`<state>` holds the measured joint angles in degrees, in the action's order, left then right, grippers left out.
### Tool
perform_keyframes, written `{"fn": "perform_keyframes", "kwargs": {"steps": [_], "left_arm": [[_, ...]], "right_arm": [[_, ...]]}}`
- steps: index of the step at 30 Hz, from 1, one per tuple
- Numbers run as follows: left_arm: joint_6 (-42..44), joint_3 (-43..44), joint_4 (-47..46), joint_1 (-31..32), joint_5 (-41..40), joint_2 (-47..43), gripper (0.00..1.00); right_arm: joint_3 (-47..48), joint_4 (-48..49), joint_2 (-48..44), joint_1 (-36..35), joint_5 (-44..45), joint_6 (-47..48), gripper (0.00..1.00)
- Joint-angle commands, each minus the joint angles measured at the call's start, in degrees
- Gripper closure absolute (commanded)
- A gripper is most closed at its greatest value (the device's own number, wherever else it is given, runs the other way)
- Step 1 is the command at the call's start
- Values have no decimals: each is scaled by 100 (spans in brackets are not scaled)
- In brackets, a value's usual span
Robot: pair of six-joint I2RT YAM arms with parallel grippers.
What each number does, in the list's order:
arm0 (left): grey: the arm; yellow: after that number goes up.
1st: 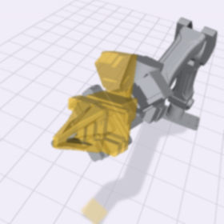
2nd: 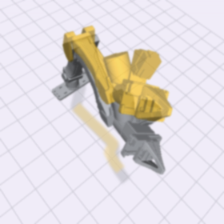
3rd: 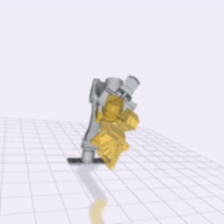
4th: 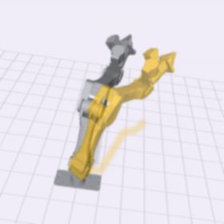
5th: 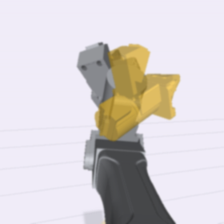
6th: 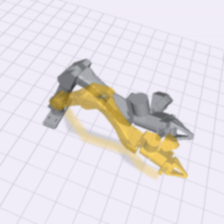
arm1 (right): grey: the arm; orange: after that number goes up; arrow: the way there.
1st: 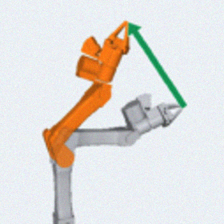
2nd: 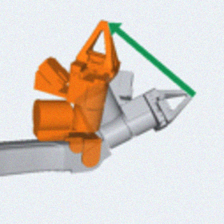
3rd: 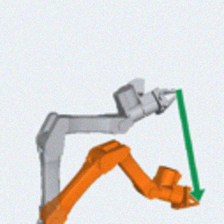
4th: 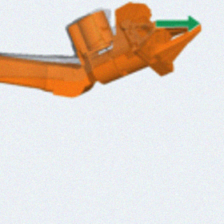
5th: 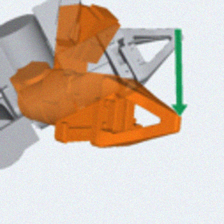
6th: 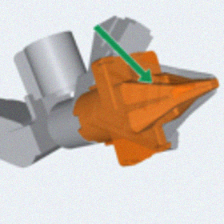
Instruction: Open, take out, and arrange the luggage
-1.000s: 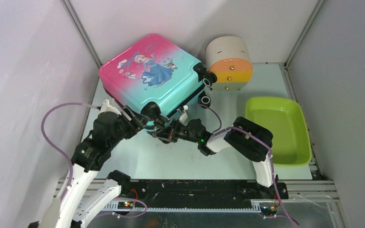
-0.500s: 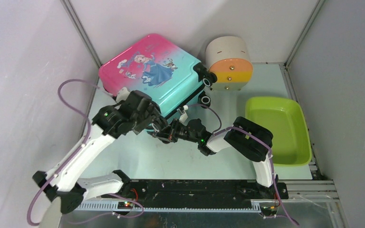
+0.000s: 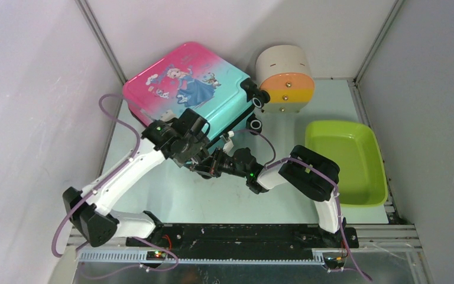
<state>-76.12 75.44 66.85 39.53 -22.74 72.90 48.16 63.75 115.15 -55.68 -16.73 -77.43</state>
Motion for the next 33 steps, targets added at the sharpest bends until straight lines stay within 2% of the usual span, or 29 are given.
{"fn": "perform_keyframes", "kwargs": {"steps": [1, 4, 6, 7, 8, 10, 12, 13, 14, 15, 17, 27, 31, 33], "left_arm": [[-204, 178, 34, 46, -169, 287, 16], [-230, 92, 21, 42, -98, 384, 19], [-167, 37, 30, 43, -93, 363, 27], [-158, 39, 105, 46, -155, 346, 35], [-138, 40, 146, 46, -206, 275, 39], [-132, 16, 260, 45, -379, 111, 52], [-124, -63, 319, 46, -522, -71, 76], [-115, -90, 348, 46, -543, -177, 82], [-105, -154, 347, 46, -566, -222, 93], [-96, -202, 349, 42, -565, -303, 97], [-59, -335, 362, 46, -569, -388, 100], [120, -703, 682, 45, -979, -992, 100], [314, -877, 233, 45, -667, -1377, 100], [286, -957, -100, 42, -430, -1575, 100]], "right_arm": [[-41, 93, -98, 14, -33, 40, 100], [-44, 70, -80, 18, 4, -9, 100], [-44, -101, -116, 39, 65, -54, 100], [-48, -267, -138, 39, 74, -56, 100], [-50, -405, -181, 57, 98, -59, 100], [-104, -480, -250, 78, 149, -53, 100], [-165, -586, -319, 109, 209, -38, 100], [-195, -637, -365, 127, 229, -28, 100], [-207, -719, -385, 136, 273, -16, 100], [-232, -743, -423, 154, 292, -8, 100], [-270, -787, -468, 170, 335, 7, 100], [-334, -1705, -999, 267, 672, 606, 100], [-330, -1648, -1104, 276, 763, 962, 100], [-333, -1506, -1224, 230, 1000, 1498, 88]]}}
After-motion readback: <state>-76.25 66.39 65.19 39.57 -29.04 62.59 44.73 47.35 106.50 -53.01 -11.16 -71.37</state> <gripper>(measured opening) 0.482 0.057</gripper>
